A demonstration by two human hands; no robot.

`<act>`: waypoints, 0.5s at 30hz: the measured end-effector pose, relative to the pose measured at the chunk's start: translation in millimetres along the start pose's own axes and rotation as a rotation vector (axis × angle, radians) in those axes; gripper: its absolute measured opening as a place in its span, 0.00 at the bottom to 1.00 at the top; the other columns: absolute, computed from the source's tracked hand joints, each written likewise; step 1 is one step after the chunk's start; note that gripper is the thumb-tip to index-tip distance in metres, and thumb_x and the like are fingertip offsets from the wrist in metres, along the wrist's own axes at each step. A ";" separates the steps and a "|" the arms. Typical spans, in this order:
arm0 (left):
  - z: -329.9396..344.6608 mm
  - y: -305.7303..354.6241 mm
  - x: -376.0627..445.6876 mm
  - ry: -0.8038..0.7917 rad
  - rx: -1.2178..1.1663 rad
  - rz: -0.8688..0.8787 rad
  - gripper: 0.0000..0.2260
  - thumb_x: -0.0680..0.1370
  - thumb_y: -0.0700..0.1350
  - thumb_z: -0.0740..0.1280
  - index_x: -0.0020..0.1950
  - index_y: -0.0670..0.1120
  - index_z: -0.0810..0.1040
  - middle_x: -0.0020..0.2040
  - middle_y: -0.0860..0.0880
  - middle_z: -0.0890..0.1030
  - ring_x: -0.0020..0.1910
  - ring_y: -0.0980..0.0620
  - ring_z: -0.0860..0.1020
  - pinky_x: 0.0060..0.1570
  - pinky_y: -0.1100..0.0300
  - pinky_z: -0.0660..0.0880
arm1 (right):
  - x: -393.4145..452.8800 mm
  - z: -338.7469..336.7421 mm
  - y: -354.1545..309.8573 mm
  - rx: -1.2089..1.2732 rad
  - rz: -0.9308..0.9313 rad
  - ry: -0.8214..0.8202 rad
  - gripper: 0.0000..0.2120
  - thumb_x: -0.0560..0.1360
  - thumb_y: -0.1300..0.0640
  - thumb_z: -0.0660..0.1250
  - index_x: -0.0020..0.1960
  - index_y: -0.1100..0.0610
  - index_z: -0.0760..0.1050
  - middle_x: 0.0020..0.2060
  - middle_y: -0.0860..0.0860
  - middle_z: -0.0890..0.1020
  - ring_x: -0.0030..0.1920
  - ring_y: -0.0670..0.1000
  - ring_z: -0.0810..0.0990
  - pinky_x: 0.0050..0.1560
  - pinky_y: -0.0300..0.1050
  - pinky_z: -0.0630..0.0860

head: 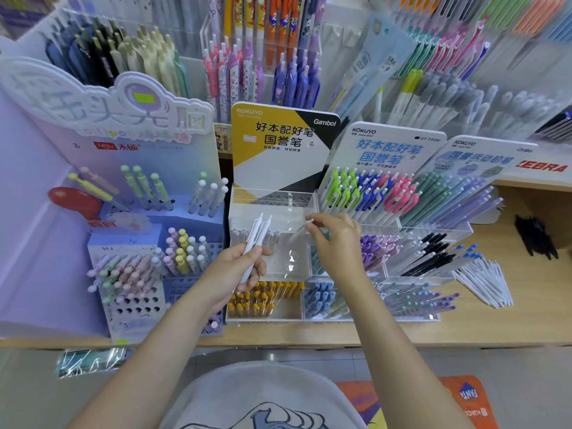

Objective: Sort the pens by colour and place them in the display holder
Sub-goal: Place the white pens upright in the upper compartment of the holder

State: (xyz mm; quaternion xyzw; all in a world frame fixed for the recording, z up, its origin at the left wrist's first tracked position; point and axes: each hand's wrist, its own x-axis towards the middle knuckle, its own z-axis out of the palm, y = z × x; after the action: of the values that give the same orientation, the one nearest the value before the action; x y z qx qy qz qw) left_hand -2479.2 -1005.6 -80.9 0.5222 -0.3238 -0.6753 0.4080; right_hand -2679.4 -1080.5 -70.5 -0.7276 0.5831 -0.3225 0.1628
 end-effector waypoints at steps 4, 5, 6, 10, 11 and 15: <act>-1.9 -3.3 0.3 0.005 0.006 0.002 0.12 0.85 0.45 0.58 0.59 0.41 0.78 0.35 0.46 0.78 0.23 0.55 0.67 0.22 0.65 0.63 | -2.3 6.5 -3.1 -0.042 -0.069 -0.062 0.07 0.76 0.55 0.71 0.51 0.54 0.85 0.42 0.49 0.85 0.49 0.53 0.78 0.62 0.49 0.61; -2.4 -3.9 0.5 0.006 0.005 0.004 0.12 0.85 0.45 0.58 0.59 0.41 0.78 0.35 0.46 0.78 0.23 0.55 0.67 0.22 0.65 0.63 | -2.8 8.6 -4.8 -0.052 -0.087 -0.075 0.06 0.75 0.55 0.72 0.51 0.55 0.85 0.42 0.49 0.85 0.48 0.53 0.78 0.63 0.50 0.62; -2.8 -4.4 0.7 0.007 0.004 0.006 0.12 0.85 0.45 0.58 0.59 0.41 0.78 0.35 0.46 0.78 0.23 0.55 0.67 0.22 0.65 0.63 | -3.1 11.1 -6.3 -0.056 -0.099 -0.087 0.06 0.75 0.55 0.72 0.50 0.55 0.85 0.42 0.49 0.85 0.48 0.53 0.79 0.63 0.51 0.63; -4.7 -4.7 0.3 0.012 -0.008 0.009 0.13 0.85 0.47 0.58 0.60 0.42 0.78 0.35 0.46 0.78 0.23 0.55 0.68 0.21 0.65 0.62 | -2.0 20.2 -13.0 -0.028 -0.099 -0.094 0.05 0.74 0.55 0.73 0.49 0.56 0.82 0.40 0.49 0.84 0.46 0.53 0.79 0.57 0.50 0.68; -5.1 -4.6 -0.2 0.014 -0.013 0.011 0.13 0.84 0.48 0.58 0.60 0.44 0.78 0.35 0.46 0.78 0.23 0.55 0.68 0.21 0.65 0.62 | -1.5 22.8 -13.7 -0.025 -0.092 -0.099 0.05 0.74 0.56 0.73 0.49 0.56 0.82 0.39 0.49 0.84 0.45 0.53 0.79 0.56 0.50 0.69; -6.8 -4.5 -2.1 0.009 -0.018 0.025 0.13 0.83 0.52 0.59 0.63 0.49 0.78 0.35 0.46 0.78 0.23 0.55 0.68 0.21 0.65 0.61 | 1.6 29.2 -12.8 -0.072 -0.106 -0.157 0.06 0.75 0.56 0.71 0.49 0.57 0.83 0.39 0.51 0.85 0.43 0.55 0.79 0.52 0.54 0.75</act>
State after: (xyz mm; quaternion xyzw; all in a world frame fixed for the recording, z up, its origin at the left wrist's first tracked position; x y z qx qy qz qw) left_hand -2473.3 -1001.8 -85.5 0.5175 -0.3221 -0.6706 0.4227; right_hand -2650.5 -1082.7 -83.8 -0.7858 0.5407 -0.2514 0.1643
